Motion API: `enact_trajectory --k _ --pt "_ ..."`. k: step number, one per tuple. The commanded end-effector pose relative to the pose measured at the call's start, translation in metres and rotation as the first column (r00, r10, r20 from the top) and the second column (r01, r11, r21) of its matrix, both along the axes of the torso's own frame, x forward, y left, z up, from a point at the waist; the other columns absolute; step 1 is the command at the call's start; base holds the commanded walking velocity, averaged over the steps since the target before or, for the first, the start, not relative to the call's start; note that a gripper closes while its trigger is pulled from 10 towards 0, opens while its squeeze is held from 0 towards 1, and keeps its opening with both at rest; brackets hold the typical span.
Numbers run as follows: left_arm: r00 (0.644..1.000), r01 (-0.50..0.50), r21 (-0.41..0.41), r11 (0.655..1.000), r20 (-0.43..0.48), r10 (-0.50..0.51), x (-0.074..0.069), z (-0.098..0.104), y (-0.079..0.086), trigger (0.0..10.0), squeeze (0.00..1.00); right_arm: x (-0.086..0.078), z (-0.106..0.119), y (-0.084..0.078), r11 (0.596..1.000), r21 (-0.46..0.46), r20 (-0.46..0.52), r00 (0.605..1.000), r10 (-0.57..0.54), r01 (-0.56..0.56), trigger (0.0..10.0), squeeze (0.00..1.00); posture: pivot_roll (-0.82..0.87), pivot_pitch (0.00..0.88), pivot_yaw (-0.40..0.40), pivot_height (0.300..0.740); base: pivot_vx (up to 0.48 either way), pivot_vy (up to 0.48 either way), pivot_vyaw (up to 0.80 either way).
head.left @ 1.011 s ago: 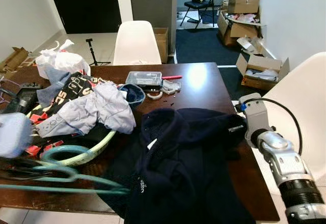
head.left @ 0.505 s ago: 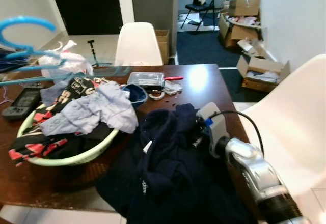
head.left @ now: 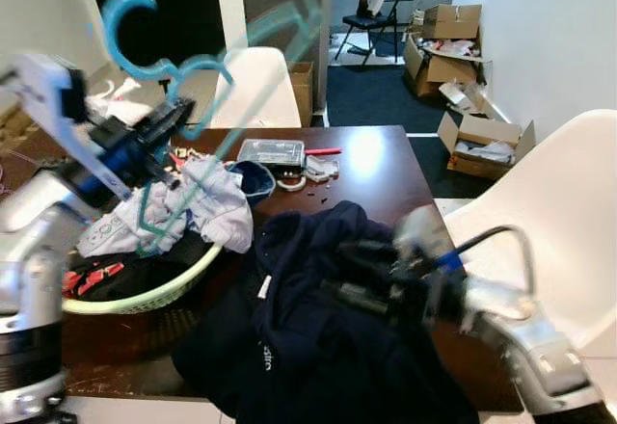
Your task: Hang hanger
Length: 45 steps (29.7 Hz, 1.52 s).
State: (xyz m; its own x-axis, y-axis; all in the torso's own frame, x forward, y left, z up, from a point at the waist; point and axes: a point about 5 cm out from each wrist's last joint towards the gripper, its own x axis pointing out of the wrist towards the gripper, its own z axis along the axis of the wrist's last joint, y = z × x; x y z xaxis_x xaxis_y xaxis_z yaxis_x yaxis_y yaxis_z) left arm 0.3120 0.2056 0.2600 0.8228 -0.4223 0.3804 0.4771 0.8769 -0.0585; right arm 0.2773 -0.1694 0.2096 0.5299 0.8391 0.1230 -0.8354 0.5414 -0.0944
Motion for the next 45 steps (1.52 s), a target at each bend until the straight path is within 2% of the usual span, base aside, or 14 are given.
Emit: enact_trajectory --k 1,10,11,12,20,21,24,28,31,34,35,38,43,45 --pt "1.000 -0.011 0.011 1.000 -0.028 0.011 0.003 -0.010 -0.006 10.0 0.00 -0.001 0.010 -0.005 0.997 0.079 0.021 1.000 -0.004 0.002 10.0 0.00 0.04 0.000 0.026 0.740 0.000 0.000 0.00" --pt "0.990 0.113 0.080 0.990 -0.097 -0.105 -0.001 -0.027 -0.028 10.0 0.00 -0.010 0.033 -0.027 0.957 0.291 0.079 0.996 -0.031 0.006 10.0 0.00 0.01 0.000 0.031 0.740 0.000 0.000 0.00" --pt "0.988 0.117 0.128 0.985 -0.112 -0.102 -0.001 -0.031 -0.028 10.0 0.00 -0.013 0.037 -0.033 0.936 0.353 0.090 0.995 -0.035 0.000 10.0 0.73 0.01 0.000 0.031 0.740 0.000 0.000 0.00" --pt "0.989 0.106 0.163 0.981 -0.123 -0.086 0.000 -0.034 -0.028 10.0 0.00 -0.013 0.038 -0.039 0.915 0.404 0.087 0.995 -0.050 0.010 10.0 1.00 0.01 0.000 0.034 0.740 0.000 0.000 0.00" --pt "0.971 0.220 0.207 0.953 -0.137 -0.195 -0.006 -0.042 -0.051 10.0 0.00 0.005 0.015 -0.040 0.920 0.338 -0.030 0.979 -0.200 0.199 10.0 1.00 0.00 0.000 0.036 0.740 0.000 0.000 0.00" --pt "0.950 0.309 0.253 0.917 -0.135 -0.283 -0.015 -0.043 -0.058 10.0 0.00 0.005 0.012 -0.037 0.929 0.317 -0.038 0.981 -0.191 0.193 10.0 0.00 -0.01 0.000 0.033 0.740 0.000 0.000 0.00" --pt "0.918 0.396 0.318 0.861 -0.170 -0.360 -0.024 -0.048 -0.059 10.0 0.00 0.003 0.013 -0.032 0.942 0.300 -0.032 0.988 -0.150 0.153 10.0 0.00 0.00 0.000 0.030 0.740 0.000 0.000 0.00" --pt "0.918 0.393 0.336 0.856 -0.198 -0.343 -0.023 -0.053 -0.054 10.0 0.00 0.004 0.011 -0.031 0.949 0.275 -0.040 0.988 -0.149 0.154 10.0 0.00 0.00 0.000 0.030 0.740 0.000 0.000 0.00" --pt "0.939 0.335 0.412 0.848 -0.225 -0.261 -0.018 -0.063 -0.050 10.0 0.00 0.009 0.005 -0.030 0.948 0.252 -0.064 0.981 -0.183 0.193 10.0 0.00 0.00 0.000 0.032 0.740 0.000 0.000 0.00" --pt "0.968 0.143 0.482 0.865 -0.251 -0.020 0.002 -0.079 -0.044 10.0 0.00 0.014 0.000 -0.027 0.942 0.244 -0.089 0.973 -0.215 0.231 10.0 0.00 0.01 0.000 0.033 0.740 0.000 0.000 0.00" --pt "0.967 0.113 0.515 0.850 -0.254 0.025 0.005 -0.085 -0.044 10.0 1.00 0.015 -0.002 -0.025 0.942 0.237 -0.094 0.971 -0.221 0.237 10.0 0.00 0.00 0.000 0.033 0.740 0.000 0.000 0.00" --pt "0.964 0.077 0.582 0.810 -0.252 0.089 0.007 -0.099 -0.049 10.0 1.00 0.017 -0.005 -0.022 0.944 0.220 -0.098 0.968 -0.231 0.247 10.0 0.00 0.00 0.000 0.036 0.740 0.000 0.000 0.00" --pt "0.955 0.073 0.525 0.848 -0.281 0.091 0.007 -0.110 -0.065 10.0 1.00 0.018 -0.006 -0.022 0.945 0.205 -0.103 0.965 -0.240 0.256 10.0 0.00 0.00 0.000 0.039 0.740 0.000 0.000 0.00" --pt "0.961 0.124 0.450 0.884 -0.276 0.006 0.002 -0.105 -0.081 10.0 1.00 0.018 -0.006 -0.022 0.943 0.193 -0.101 0.962 -0.254 0.270 10.0 0.00 0.00 0.000 0.038 0.740 0.000 0.000 0.00"
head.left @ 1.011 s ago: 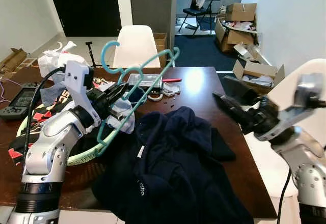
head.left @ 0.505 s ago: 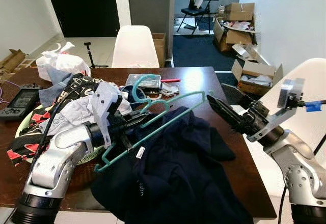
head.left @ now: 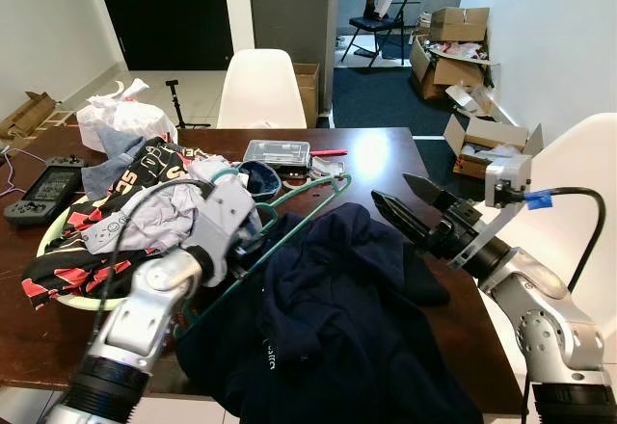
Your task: Hang hanger
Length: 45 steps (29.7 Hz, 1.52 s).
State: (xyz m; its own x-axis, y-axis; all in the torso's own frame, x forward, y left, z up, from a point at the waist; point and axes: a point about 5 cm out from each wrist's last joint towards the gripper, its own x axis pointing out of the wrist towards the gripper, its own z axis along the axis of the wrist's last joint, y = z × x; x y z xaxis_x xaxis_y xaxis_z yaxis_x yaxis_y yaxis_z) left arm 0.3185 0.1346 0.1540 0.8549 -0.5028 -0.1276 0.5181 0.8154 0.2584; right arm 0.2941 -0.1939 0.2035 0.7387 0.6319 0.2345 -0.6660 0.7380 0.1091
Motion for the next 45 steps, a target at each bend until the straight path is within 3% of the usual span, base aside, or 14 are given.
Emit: enact_trajectory --k 1,7,13,16,18,20,27,29,36,37,39,40,44,45 --pt "0.999 0.044 -0.057 0.997 0.004 -0.044 -0.004 0.001 -0.010 10.0 1.00 0.001 0.000 0.002 1.000 -0.013 0.003 1.000 -0.006 0.006 10.0 0.00 0.00 0.000 0.038 0.740 0.000 0.000 0.00" --pt "0.964 0.266 -0.244 0.933 0.066 -0.258 -0.022 0.030 -0.030 10.0 1.00 0.004 0.001 0.001 0.999 -0.009 0.004 0.999 -0.045 0.045 10.0 0.00 0.00 0.000 0.038 0.740 0.000 0.000 0.00" --pt "0.904 0.427 -0.174 0.888 0.092 -0.417 -0.043 0.052 -0.016 10.0 1.00 0.005 0.001 0.002 0.999 0.007 0.005 0.999 -0.047 0.047 10.0 0.00 0.01 0.000 0.037 0.740 0.000 0.000 0.00" --pt "0.929 0.368 -0.088 0.926 0.082 -0.361 -0.041 0.059 0.006 10.0 1.00 0.005 -0.001 0.003 0.999 0.008 0.000 0.999 -0.041 0.041 10.0 0.00 0.02 0.000 0.035 0.740 0.000 0.000 0.00" --pt "0.986 0.154 0.075 0.985 0.051 -0.158 -0.026 0.052 0.036 10.0 1.00 0.006 -0.002 0.005 0.999 0.009 -0.005 0.999 -0.037 0.037 10.0 0.00 0.03 0.000 0.031 0.740 0.000 0.000 0.00" --pt "0.997 0.029 0.156 0.987 0.066 -0.040 -0.018 0.047 0.051 10.0 1.00 0.007 -0.002 0.007 0.999 0.009 -0.006 0.999 -0.034 0.034 10.0 0.00 0.03 0.000 0.030 0.740 0.000 0.000 0.00" --pt "0.999 -0.006 0.194 0.981 0.037 -0.001 -0.018 0.040 0.055 10.0 1.00 0.007 -0.002 0.007 0.999 0.008 -0.005 0.999 -0.032 0.032 10.0 0.00 0.03 0.000 0.029 0.740 0.000 0.000 0.00" --pt "1.000 -0.001 0.190 0.982 0.016 -0.002 -0.019 0.036 0.052 10.0 1.00 0.007 -0.002 0.007 0.999 0.006 -0.005 0.999 -0.031 0.031 10.0 0.00 0.03 0.000 0.029 0.740 0.000 0.000 0.00" --pt "0.969 0.240 -0.099 0.966 0.088 -0.232 -0.040 0.080 0.037 10.0 1.00 0.006 -0.001 0.005 0.999 0.002 -0.004 0.999 -0.035 0.035 10.0 0.00 0.02 0.001 0.029 0.740 0.000 0.000 0.00" --pt "0.945 0.321 -0.105 0.941 0.097 -0.311 -0.051 0.088 0.040 10.0 0.35 0.005 -0.001 0.005 0.999 0.002 -0.004 0.999 -0.035 0.035 10.0 0.00 0.02 0.000 0.030 0.740 0.000 0.000 0.00" --pt "0.945 0.321 -0.105 0.941 0.097 -0.311 -0.051 0.088 0.040 10.0 0.35 0.005 -0.001 0.005 0.999 0.002 -0.004 0.999 -0.035 0.035 10.0 0.00 0.02 0.000 0.030 0.740 0.000 0.000 0.00" --pt "0.924 0.379 -0.080 0.922 0.078 -0.374 -0.062 0.092 0.048 10.0 0.00 0.005 -0.001 0.005 1.000 0.001 -0.006 0.999 -0.031 0.031 10.0 0.00 0.02 0.003 0.029 0.740 0.000 0.000 0.00" --pt "0.925 0.377 -0.032 0.926 0.050 -0.375 -0.068 0.092 0.060 10.0 0.00 0.005 -0.002 0.006 1.000 -0.004 -0.009 1.000 -0.022 0.022 10.0 0.00 0.02 0.005 0.023 0.740 0.000 0.000 0.00" --pt "0.958 0.285 0.022 0.958 0.032 -0.285 -0.069 0.091 0.081 10.0 0.00 0.004 -0.003 0.007 1.000 -0.008 -0.013 1.000 -0.008 0.008 10.0 0.00 0.02 0.008 0.018 0.740 0.000 0.000 0.00"
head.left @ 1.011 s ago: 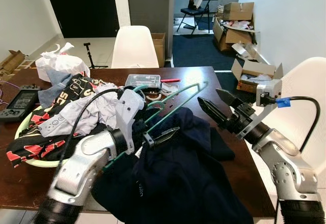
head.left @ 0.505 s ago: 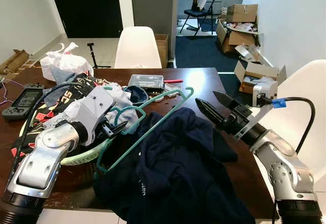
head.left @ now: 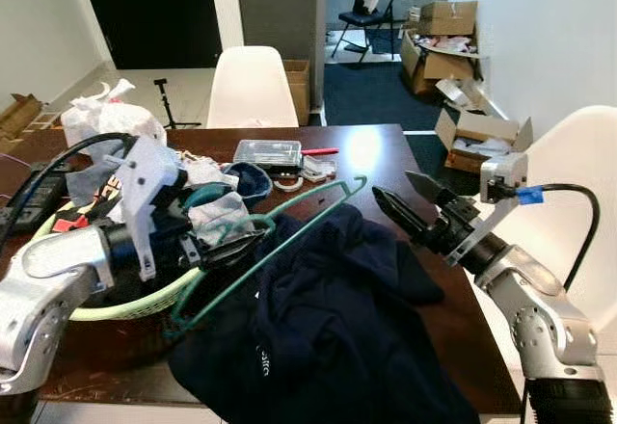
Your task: Hang hanger
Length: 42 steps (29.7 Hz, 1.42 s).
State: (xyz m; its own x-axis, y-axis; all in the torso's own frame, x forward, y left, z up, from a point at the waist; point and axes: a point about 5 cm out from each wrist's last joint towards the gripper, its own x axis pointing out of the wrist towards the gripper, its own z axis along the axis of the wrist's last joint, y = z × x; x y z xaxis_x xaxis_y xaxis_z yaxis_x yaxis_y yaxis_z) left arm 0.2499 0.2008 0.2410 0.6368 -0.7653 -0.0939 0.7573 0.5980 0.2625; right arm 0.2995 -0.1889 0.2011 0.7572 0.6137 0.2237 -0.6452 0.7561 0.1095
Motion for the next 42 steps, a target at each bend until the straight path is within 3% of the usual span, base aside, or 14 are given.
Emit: enact_trajectory --k 1,3,5,8,9,11,14,17,26,31,33,36,38,42 --pt "0.983 -0.184 0.077 0.980 0.037 0.182 0.001 0.006 0.037 10.0 0.00 -0.002 -0.001 0.003 1.000 -0.004 -0.009 1.000 0.029 -0.029 10.0 0.00 0.03 0.010 0.010 0.740 0.000 0.000 0.00" --pt "0.963 -0.269 0.097 0.958 0.059 0.264 0.002 0.008 0.052 10.0 0.00 -0.002 -0.002 0.004 0.999 -0.006 -0.011 0.999 0.036 -0.036 10.0 0.00 0.03 0.010 0.010 0.740 0.000 0.000 0.00" --pt "0.963 -0.269 0.097 0.958 0.059 0.264 0.002 0.008 0.052 10.0 0.00 -0.002 -0.002 0.004 0.999 -0.006 -0.011 0.999 0.036 -0.036 10.0 0.00 0.03 0.010 0.010 0.740 0.000 0.000 0.00" --pt "0.864 -0.499 0.074 0.863 0.117 0.490 0.009 0.015 0.082 10.0 0.00 0.003 -0.002 0.006 0.999 -0.008 -0.017 0.999 0.048 -0.048 10.0 0.00 0.04 0.009 -0.006 0.740 0.000 0.000 0.00" --pt "0.864 -0.499 0.074 0.863 0.117 0.490 0.009 0.015 0.082 10.0 0.00 0.003 -0.002 0.006 0.999 -0.008 -0.017 0.999 0.048 -0.048 10.0 0.00 0.04 0.009 -0.006 0.740 0.000 0.000 0.00" --pt "0.815 -0.574 0.055 0.817 0.127 0.565 0.013 0.015 0.090 10.0 0.00 0.004 -0.001 0.008 0.998 -0.009 -0.016 0.998 0.056 -0.056 10.0 0.00 0.04 0.005 -0.006 0.740 0.000 0.000 0.00" --pt "0.796 -0.600 0.045 0.799 0.134 0.590 0.014 0.015 0.093 10.0 0.00 0.004 -0.001 0.008 0.998 -0.009 -0.014 0.998 0.059 -0.059 10.0 0.00 0.04 0.005 -0.006 0.740 0.000 0.000 0.00" --pt "0.741 -0.653 -0.027 0.757 0.181 0.647 0.018 0.023 0.101 10.0 0.00 0.003 -0.001 0.007 0.998 -0.012 -0.014 0.998 0.058 -0.058 10.0 0.00 0.03 0.002 -0.004 0.740 0.000 0.000 0.00" --pt "0.677 -0.679 -0.175 0.713 0.227 0.700 0.023 0.038 0.106 10.0 0.00 0.001 -0.004 0.009 0.998 -0.030 -0.022 0.998 0.063 -0.064 10.0 0.00 0.02 0.000 0.002 0.740 0.000 0.000 0.00" --pt "0.720 -0.644 -0.187 0.742 0.182 0.670 0.025 0.031 0.098 10.0 0.00 0.001 -0.008 0.011 0.996 -0.063 -0.036 0.997 0.065 -0.067 10.0 0.00 0.02 0.001 0.003 0.740 0.000 0.000 0.00" --pt "0.797 -0.562 -0.188 0.805 0.135 0.588 0.024 0.020 0.081 10.0 0.00 0.002 -0.011 0.012 0.995 -0.078 -0.046 0.997 0.062 -0.065 10.0 0.00 0.02 0.004 0.001 0.740 0.000 0.000 0.00" --pt "0.830 -0.522 -0.198 0.830 0.105 0.547 0.024 0.013 0.073 10.0 0.00 0.002 -0.011 0.012 0.995 -0.081 -0.049 0.997 0.060 -0.064 10.0 0.00 0.02 0.006 0.002 0.740 0.000 0.000 0.00" --pt "0.901 -0.407 -0.181 0.896 0.085 0.426 0.017 0.009 0.058 10.0 0.00 0.001 -0.011 0.012 0.994 -0.082 -0.049 0.997 0.064 -0.067 10.0 0.00 0.02 0.007 0.002 0.740 0.000 0.000 0.00" --pt "0.959 -0.261 -0.170 0.950 0.066 0.275 0.006 0.007 0.040 10.0 0.00 -0.002 -0.008 0.012 0.993 -0.067 -0.035 0.995 0.094 -0.096 10.0 0.00 0.03 0.009 0.003 0.740 0.000 0.000 0.00"
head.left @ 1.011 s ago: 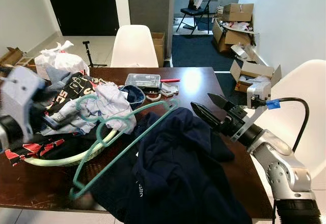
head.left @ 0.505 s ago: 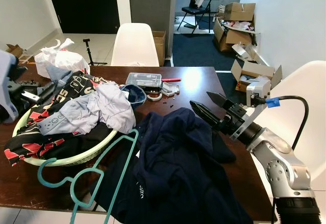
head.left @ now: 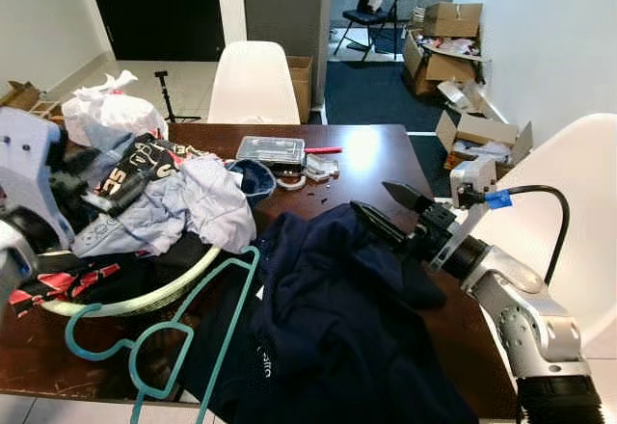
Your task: Hang hanger
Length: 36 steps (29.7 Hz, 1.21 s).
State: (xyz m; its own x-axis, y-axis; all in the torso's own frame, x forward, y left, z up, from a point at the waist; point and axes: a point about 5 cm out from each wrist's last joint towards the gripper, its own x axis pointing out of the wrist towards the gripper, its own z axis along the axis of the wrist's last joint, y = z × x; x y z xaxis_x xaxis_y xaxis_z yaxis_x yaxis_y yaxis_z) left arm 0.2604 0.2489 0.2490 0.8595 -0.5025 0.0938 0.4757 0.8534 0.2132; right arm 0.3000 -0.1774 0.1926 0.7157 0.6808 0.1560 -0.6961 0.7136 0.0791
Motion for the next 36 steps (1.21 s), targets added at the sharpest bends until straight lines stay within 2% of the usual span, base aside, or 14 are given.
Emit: enact_trajectory --k 1,3,6,8,9,11,13,15,16,17,26,29,31,36 --pt "0.997 0.075 0.001 0.997 -0.016 -0.075 -0.005 -0.001 -0.009 10.0 0.00 -0.002 0.000 0.001 1.000 0.001 -0.002 1.000 0.022 -0.022 10.0 0.00 0.03 0.009 0.003 0.740 0.000 0.000 0.00" --pt "0.985 0.173 -0.016 0.985 0.011 -0.172 -0.013 0.005 -0.020 10.0 0.00 -0.007 0.003 0.002 0.998 0.001 0.015 0.998 0.068 -0.068 10.0 0.00 0.03 0.012 0.004 0.740 0.000 0.000 0.00" --pt "0.988 0.153 -0.030 0.988 0.036 -0.152 -0.011 0.009 -0.018 10.0 0.00 -0.008 0.003 0.003 0.997 -0.002 0.016 0.997 0.078 -0.078 10.0 0.00 0.03 0.012 0.003 0.740 0.000 0.000 0.00" --pt "0.996 0.019 -0.049 0.999 0.083 -0.015 -0.001 0.018 -0.005 10.0 0.00 -0.009 0.000 0.004 0.997 -0.010 0.009 0.997 0.079 -0.079 10.0 0.00 0.03 0.012 0.003 0.740 0.000 0.000 0.00" --pt "0.996 0.019 -0.049 0.999 0.083 -0.015 -0.001 0.018 -0.005 10.0 0.00 -0.009 0.000 0.004 0.997 -0.010 0.009 0.997 0.079 -0.079 10.0 0.00 0.03 0.012 0.003 0.740 0.000 0.000 0.00" --pt "0.972 -0.194 -0.110 0.975 0.110 0.206 0.012 0.024 0.019 10.0 0.00 -0.007 -0.002 0.005 0.997 -0.018 0.002 0.997 0.071 -0.071 10.0 0.00 0.03 0.010 0.003 0.740 0.000 0.000 0.00" --pt "0.972 -0.194 -0.110 0.975 0.110 0.206 0.012 0.024 0.019 10.0 0.00 -0.007 -0.002 0.005 0.997 -0.018 0.002 0.997 0.071 -0.071 10.0 0.00 0.03 0.010 0.003 0.740 0.000 0.000 0.00" --pt "0.934 -0.323 -0.178 0.929 0.097 0.343 0.020 0.023 0.037 10.0 0.00 -0.006 -0.003 0.005 0.998 -0.024 -0.001 0.998 0.065 -0.065 10.0 0.00 0.03 0.011 0.000 0.740 0.000 0.000 0.00" --pt "0.934 -0.323 -0.178 0.929 0.097 0.343 0.020 0.023 0.037 10.0 0.00 -0.006 -0.003 0.005 0.998 -0.024 -0.001 0.998 0.065 -0.065 10.0 0.00 0.03 0.011 0.000 0.740 0.000 0.000 0.00" --pt "0.927 -0.342 -0.193 0.920 0.088 0.364 0.021 0.021 0.041 10.0 0.00 -0.005 -0.003 0.006 0.998 -0.024 -0.001 0.998 0.065 -0.065 10.0 0.00 0.03 0.011 0.000 0.740 0.000 0.000 0.00" --pt "0.939 -0.324 -0.324 0.889 0.002 0.343 0.044 0.007 0.035 10.0 0.00 -0.002 -0.002 0.004 0.998 -0.031 -0.003 0.999 0.049 -0.049 10.0 0.00 0.02 0.010 -0.003 0.740 0.000 0.000 0.00" --pt "0.910 -0.408 -0.386 0.827 -0.099 0.402 0.061 -0.006 0.040 10.0 0.00 -0.003 -0.001 0.000 0.999 -0.038 -0.002 1.000 0.024 -0.024 10.0 0.00 0.00 0.014 0.000 0.740 0.000 0.000 0.00" --pt "0.892 -0.450 -0.393 0.802 -0.157 0.423 0.066 -0.015 0.043 10.0 0.00 -0.004 -0.001 -0.002 0.999 -0.044 -0.005 1.000 0.014 -0.014 10.0 0.00 -0.01 0.014 0.002 0.740 0.000 0.000 0.00" --pt "0.875 -0.482 -0.360 0.799 -0.238 0.421 0.070 -0.031 0.039 10.0 0.00 -0.004 -0.002 -0.004 0.999 -0.052 -0.007 1.000 0.001 -0.002 10.0 0.00 -0.01 0.016 0.003 0.740 0.000 0.000 0.00"
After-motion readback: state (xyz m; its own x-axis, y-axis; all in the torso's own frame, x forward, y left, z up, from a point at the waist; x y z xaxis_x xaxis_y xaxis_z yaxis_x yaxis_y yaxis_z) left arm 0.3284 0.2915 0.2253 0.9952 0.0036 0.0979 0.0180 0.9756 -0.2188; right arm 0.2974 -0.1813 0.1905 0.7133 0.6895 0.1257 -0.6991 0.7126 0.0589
